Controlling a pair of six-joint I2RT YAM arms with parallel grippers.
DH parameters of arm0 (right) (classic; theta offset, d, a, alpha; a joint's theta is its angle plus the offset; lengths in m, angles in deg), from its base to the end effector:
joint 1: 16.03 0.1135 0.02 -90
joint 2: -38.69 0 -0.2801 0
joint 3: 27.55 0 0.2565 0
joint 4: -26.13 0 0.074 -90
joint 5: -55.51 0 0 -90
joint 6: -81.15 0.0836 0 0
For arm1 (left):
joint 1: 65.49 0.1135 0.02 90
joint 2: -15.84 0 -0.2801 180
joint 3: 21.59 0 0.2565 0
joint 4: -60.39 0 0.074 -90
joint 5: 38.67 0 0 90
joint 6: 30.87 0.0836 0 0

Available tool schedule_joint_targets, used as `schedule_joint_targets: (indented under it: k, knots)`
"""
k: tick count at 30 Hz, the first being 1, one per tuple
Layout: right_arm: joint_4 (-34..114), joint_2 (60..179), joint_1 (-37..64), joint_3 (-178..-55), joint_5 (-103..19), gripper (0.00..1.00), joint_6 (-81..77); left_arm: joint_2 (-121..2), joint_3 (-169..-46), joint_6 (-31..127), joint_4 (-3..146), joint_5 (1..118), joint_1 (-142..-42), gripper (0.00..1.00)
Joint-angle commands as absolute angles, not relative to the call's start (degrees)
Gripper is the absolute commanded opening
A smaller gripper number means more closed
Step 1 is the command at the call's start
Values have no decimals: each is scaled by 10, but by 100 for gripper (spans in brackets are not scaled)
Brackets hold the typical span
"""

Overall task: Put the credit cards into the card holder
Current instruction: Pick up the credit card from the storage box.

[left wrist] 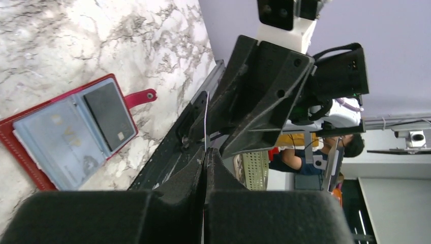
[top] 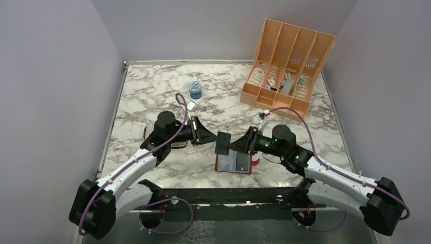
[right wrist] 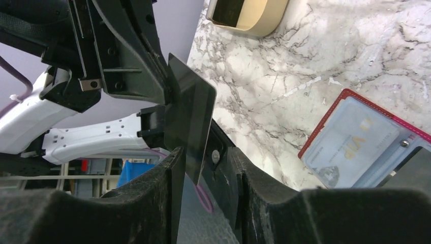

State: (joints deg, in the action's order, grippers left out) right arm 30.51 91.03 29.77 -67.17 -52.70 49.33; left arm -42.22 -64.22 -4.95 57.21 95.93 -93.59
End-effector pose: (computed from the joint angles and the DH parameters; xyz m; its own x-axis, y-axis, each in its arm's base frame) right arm 0.1526 0.1944 0.2337 -0.8637 0.2696 -0.4259 -0.2947 0.4154 0.8606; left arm 0.1925 -0.1693 0.2546 -0.9278 -0.2305 -0.2932 0.2428 0.2232 -0.9440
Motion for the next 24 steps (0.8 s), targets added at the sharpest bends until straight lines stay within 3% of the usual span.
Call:
schedule_joint_targets:
  k: [1, 5, 9, 12, 14, 18, 24]
  knots:
    - [251, 913, 301, -674, -547, 35, 514, -410, -637, -63, 524, 973, -951, 0]
    - [239, 903, 301, -662, -544, 27, 522, -411, -632, -64, 520, 969, -959, 0]
    - [229, 887, 301, -646, -536, 12, 524, -408, -621, -64, 519, 958, -961, 0]
    - [231, 874, 301, -638, -531, 1, 521, -404, -610, -66, 519, 940, -962, 19]
    - [250, 866, 301, -638, -523, 1, 513, -403, -606, -64, 519, 933, -961, 31]
    - [306, 843, 301, -644, -495, 1, 480, -415, -615, -37, 548, 926, -962, 45]
    - [412, 818, 301, -646, -440, 1, 447, -439, -662, 73, 697, 861, -965, 48]
